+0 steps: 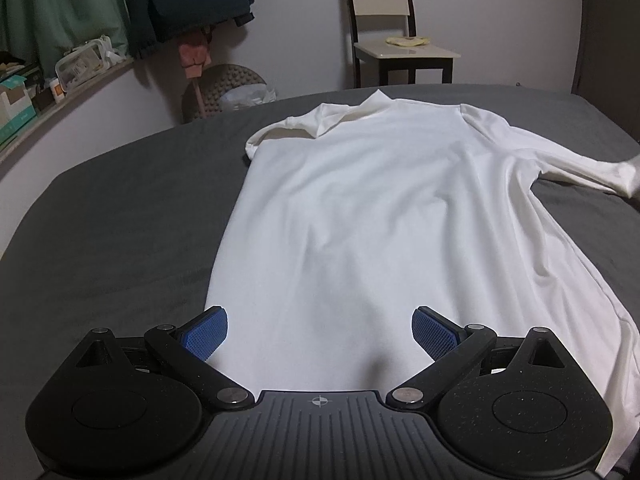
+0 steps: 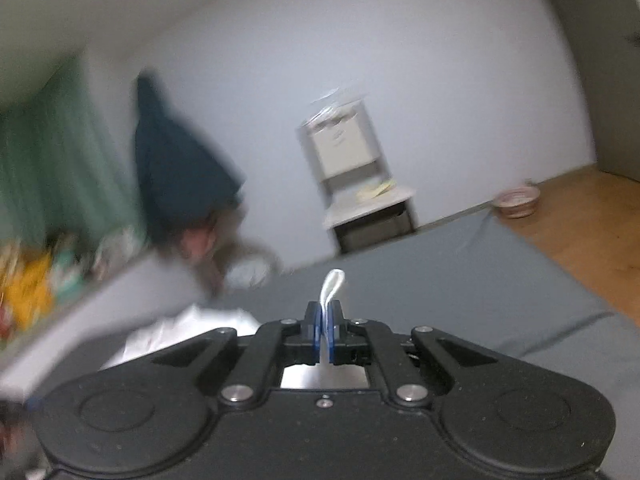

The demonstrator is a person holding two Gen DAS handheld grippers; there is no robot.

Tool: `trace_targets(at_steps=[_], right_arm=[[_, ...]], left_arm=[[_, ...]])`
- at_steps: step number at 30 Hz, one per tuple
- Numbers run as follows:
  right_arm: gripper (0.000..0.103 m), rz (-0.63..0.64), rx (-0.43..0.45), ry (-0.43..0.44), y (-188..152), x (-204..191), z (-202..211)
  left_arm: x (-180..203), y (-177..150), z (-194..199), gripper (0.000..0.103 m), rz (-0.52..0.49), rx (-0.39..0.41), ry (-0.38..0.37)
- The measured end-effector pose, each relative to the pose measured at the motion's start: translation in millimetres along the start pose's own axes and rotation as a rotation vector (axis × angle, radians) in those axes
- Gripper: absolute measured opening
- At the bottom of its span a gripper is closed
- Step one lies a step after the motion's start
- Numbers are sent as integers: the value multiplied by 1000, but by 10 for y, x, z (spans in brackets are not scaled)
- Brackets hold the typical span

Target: Fold clothes

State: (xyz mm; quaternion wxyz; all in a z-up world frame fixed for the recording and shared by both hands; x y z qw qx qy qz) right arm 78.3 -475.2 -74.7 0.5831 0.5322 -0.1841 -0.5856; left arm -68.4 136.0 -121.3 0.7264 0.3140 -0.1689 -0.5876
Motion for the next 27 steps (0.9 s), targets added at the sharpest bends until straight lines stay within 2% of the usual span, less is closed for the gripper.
trace_targets(at_steps=[1, 4, 6, 8, 11, 12, 14, 15, 16, 18, 20, 23, 25, 27], right_arm=[[4, -37, 22, -17, 36, 22, -2], [4, -75, -110, -287, -76, 374, -401], [4, -64, -200, -394, -223, 610, -662], [1, -50, -257, -464, -333, 757, -819], [4, -124, -255, -530, -447, 950, -864], [4, -169, -231, -502, -466, 1012, -822], [39, -286, -178, -413, -495, 1110, -693], [45, -324, -145, -378, -498, 1126, -625], [46, -359, -114, -344, -502, 1141, -558], [46, -347, -96, -276, -511, 1133, -432], [46, -200, -132, -261, -516, 1031, -367], [45, 69, -249, -249, -552, 835, -370], [45, 157, -303, -235, -580, 742, -425], [46, 103, -276, -220, -489, 697, -435]], left_arm=[[1, 0, -5, 99, -2, -3, 0], [14, 2, -12, 99, -8, -4, 2], [23, 8, -16, 99, -12, -5, 5], [32, 14, -18, 99, -15, -7, 10], [37, 23, -25, 99, -16, -8, 15], [37, 19, -33, 99, -18, -11, 16], [44, 11, -56, 99, -24, -21, 20], [49, 10, -67, 99, -28, -25, 22], [55, 9, -77, 99, -32, -29, 23], [72, 11, -77, 99, -41, -28, 22], [88, 13, -77, 99, -50, -27, 20], [106, 0, -65, 99, -61, -25, 18], [117, -10, -62, 99, -68, -25, 17], [124, -18, -62, 99, -76, -27, 19]])
Point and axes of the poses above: each gripper's, at about its wrist camera, not at the fingertips, and z roughly against the way its jaws point, x to its right, y to its top, the point moved 1 cm from there along -z, roughly the way its jaws point, and after that the axes turned 2 degrees about -x, right-handed, at the moved point
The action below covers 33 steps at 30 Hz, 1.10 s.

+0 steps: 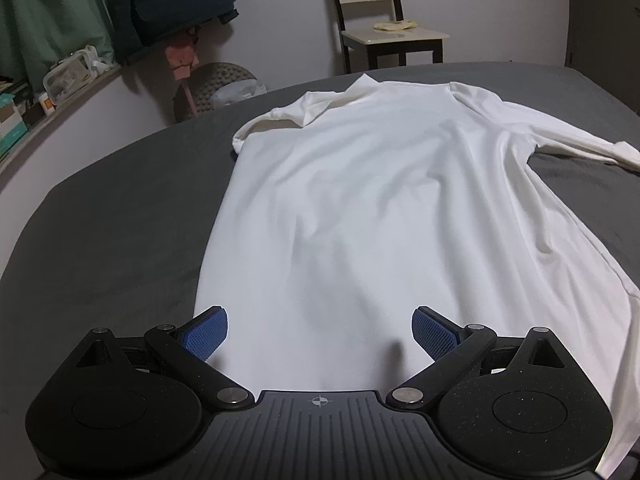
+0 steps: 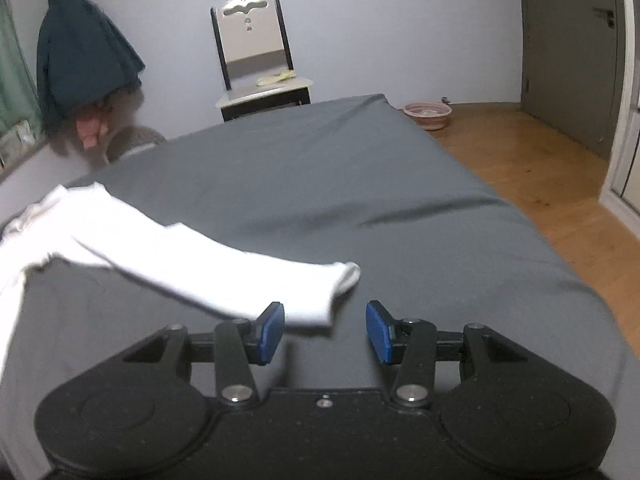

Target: Fold clothes

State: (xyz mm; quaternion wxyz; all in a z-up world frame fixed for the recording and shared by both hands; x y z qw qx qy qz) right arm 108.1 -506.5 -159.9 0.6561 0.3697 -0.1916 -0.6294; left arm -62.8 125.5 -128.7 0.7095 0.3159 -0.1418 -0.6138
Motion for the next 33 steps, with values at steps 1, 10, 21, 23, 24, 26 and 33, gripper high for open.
trace_targets(at_steps=[1, 10, 21, 23, 24, 26, 33], right_arm=[[46, -49, 21, 11, 33, 30, -8], [9, -244, 4, -15, 206, 95, -358], [5, -30, 249, 295, 754, -1328, 1031], [5, 15, 287, 357, 875, -1651, 1347], [5, 28, 327, 375, 927, -1751, 1451], [4, -12, 380, 328, 1064, -1711, 1474], [4, -40, 134, -131, 888, -788, 321]], left_arm=[[3, -3, 0, 99, -3, -1, 2], [-32, 42, 53, 99, 20, 15, 7], [-50, 13, 138, 99, 19, 48, -15], [-59, -2, 163, 99, 18, 55, -16], [-66, -7, 172, 99, 18, 57, -16], [-84, -17, 186, 99, 26, 57, -12], [-126, -6, 191, 99, 46, 62, -9]])
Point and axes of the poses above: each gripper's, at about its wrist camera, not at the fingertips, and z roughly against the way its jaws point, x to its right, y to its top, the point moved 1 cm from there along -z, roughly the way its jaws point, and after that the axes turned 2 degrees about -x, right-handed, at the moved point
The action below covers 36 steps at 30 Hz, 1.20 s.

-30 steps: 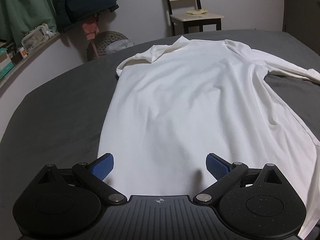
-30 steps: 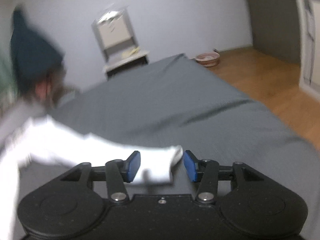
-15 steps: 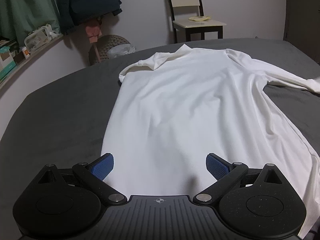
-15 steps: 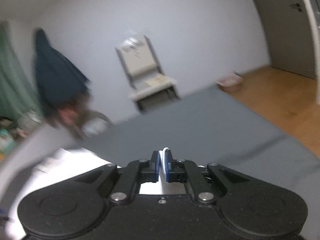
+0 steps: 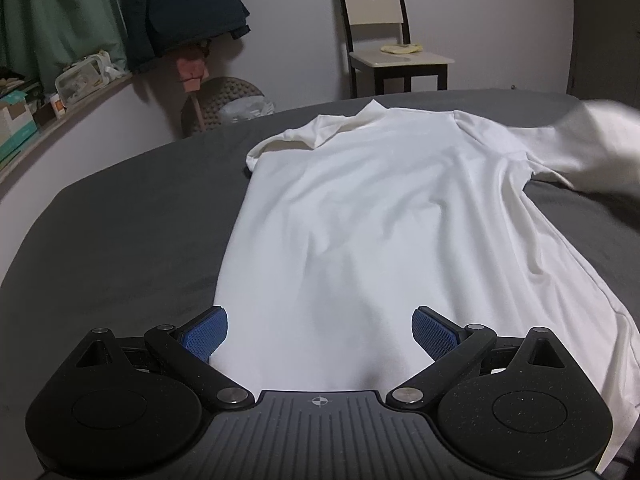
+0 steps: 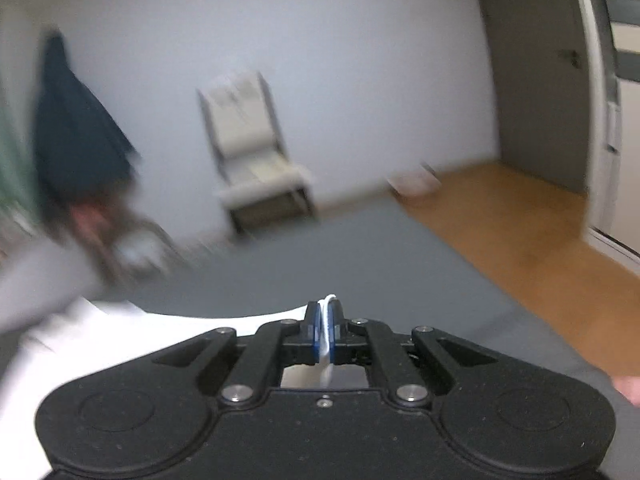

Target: Fold clothes

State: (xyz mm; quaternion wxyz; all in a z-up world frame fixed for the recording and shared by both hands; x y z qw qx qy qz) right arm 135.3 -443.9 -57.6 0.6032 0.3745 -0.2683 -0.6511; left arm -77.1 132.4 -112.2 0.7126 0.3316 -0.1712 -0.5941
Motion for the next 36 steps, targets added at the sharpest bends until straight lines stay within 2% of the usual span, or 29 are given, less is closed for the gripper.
trace_targets(at_steps=[1, 4, 8, 13, 15, 16, 17, 19, 20, 23, 26, 31, 34, 36], right_arm=[[4, -20, -49, -65, -113, 179, -204], [4, -108, -141, -161, -359, 644, -594], [4, -137, -136, -160, -439, 806, -805], [4, -108, -79, -138, -413, 842, -886], [6, -101, -124, -136, -454, 833, -914], [11, -117, -162, -123, -502, 880, -867], [23, -137, -194, -109, -548, 925, -818], [38, -217, -153, -84, -597, 998, -699], [40, -257, -133, -69, -621, 1035, -639], [40, -325, -125, 11, -706, 1145, -458], [38, -344, -164, 86, -814, 1140, -355], [34, -293, -201, 19, -933, 954, -428], [10, -331, -203, 54, -950, 887, -466], [7, -358, -194, 52, -948, 888, -388]], left_arm=[[9, 5, -13, 99, -2, -4, 3], [40, 28, -48, 99, -11, -12, 5], [72, 23, -106, 99, -30, -30, 17], [126, -1, -177, 99, -54, -57, 25], [150, 1, -185, 99, -64, -62, 27], [161, 4, -187, 99, -68, -64, 28], [172, 10, -180, 99, -70, -64, 27], [186, 20, -156, 99, -73, -58, 25], [184, 20, -144, 99, -73, -53, 25], [174, 12, -130, 99, -72, -51, 23], [175, -6, -128, 99, -76, -51, 23], [202, -3, -82, 99, -83, -40, 15], [191, 4, -31, 99, -78, -28, 13], [168, 4, 7, 99, -66, -21, 12]])
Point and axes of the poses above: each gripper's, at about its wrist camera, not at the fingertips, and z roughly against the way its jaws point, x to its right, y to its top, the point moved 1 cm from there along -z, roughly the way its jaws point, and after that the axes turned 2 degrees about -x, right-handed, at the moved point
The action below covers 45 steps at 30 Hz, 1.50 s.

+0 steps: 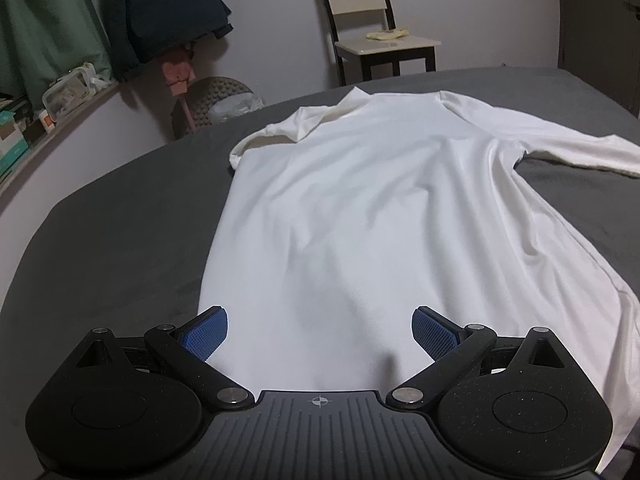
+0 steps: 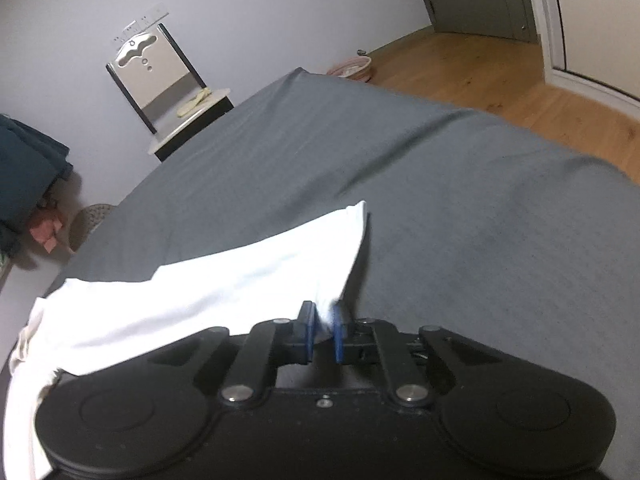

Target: Fold clothes

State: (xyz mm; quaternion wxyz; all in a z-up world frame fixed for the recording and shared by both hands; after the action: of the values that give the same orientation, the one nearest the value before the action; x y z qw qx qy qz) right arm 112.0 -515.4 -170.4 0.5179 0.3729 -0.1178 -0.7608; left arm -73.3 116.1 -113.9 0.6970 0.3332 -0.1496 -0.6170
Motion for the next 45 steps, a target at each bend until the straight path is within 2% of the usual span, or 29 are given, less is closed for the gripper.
trace_targets(at_steps=[6, 8, 12, 15, 16, 17, 19, 21, 22, 23, 25, 27, 31, 34, 37, 39, 41, 42, 43, 44, 45], right_arm=[[5, -126, 57, 25, -49, 74, 377], [5, -132, 1, -15, -146, 125, 319], [5, -145, -31, -85, -321, 148, 181], [32, -104, -61, -135, -298, -52, 228], [47, -89, -71, -153, -290, -126, 248], [53, -54, -81, -183, -282, -268, 300], [52, 27, -92, -206, -274, -619, 431], [53, 97, -78, -133, -300, -1062, 596], [57, 132, -71, -81, -332, -1301, 682], [68, 163, -70, -7, -413, -1566, 751], [79, 227, -70, 141, -580, -2094, 885], [80, 318, -122, 294, -845, -2617, 904], [80, 613, -275, 510, -1672, -3698, 691], [79, 803, -321, 561, -2316, -4281, 495], [79, 900, -310, 565, -2776, -4597, 379], [79, 914, -317, 581, -2947, -4645, 381], [79, 913, -341, 616, -3053, -4605, 406], [79, 915, -355, 621, -3070, -4586, 400], [79, 913, -365, 620, -3042, -4535, 396], [79, 904, -369, 615, -3019, -4517, 383], [79, 894, -373, 609, -2995, -4500, 371]], left_arm=[[-106, 16, 39, 99, 42, 16, -3], [-133, 29, 30, 99, 58, 17, -8], [-185, 59, 26, 99, 109, 13, -43], [-276, 63, 69, 99, 169, 21, -46], [-314, 65, 75, 99, 191, 24, -45], [-369, 61, 80, 99, 219, 25, -47], [-495, 51, 79, 99, 274, 23, -45], [-631, 37, 73, 99, 316, 24, -31], [-695, 23, 73, 99, 331, 30, -19], [-783, 12, 70, 99, 352, 33, -4], [-971, -23, 39, 99, 407, 27, 12], [-1170, -70, -13, 99, 473, 10, 17], [-1479, -239, -194, 99, 616, -38, -6], [-1546, -340, -367, 99, 674, -69, -38], [-1535, -426, -556, 99, 706, -98, -75], [-1435, -427, -678, 99, 653, -103, -82], [-1307, -397, -776, 99, 567, -121, -52], [-1255, -398, -821, 94, 526, -133, -29], [-1204, -399, -866, 82, 489, -145, -9], [-1169, -403, -913, 74, 484, -156, -23], [-1133, -407, -960, 60, 480, -168, -37]])
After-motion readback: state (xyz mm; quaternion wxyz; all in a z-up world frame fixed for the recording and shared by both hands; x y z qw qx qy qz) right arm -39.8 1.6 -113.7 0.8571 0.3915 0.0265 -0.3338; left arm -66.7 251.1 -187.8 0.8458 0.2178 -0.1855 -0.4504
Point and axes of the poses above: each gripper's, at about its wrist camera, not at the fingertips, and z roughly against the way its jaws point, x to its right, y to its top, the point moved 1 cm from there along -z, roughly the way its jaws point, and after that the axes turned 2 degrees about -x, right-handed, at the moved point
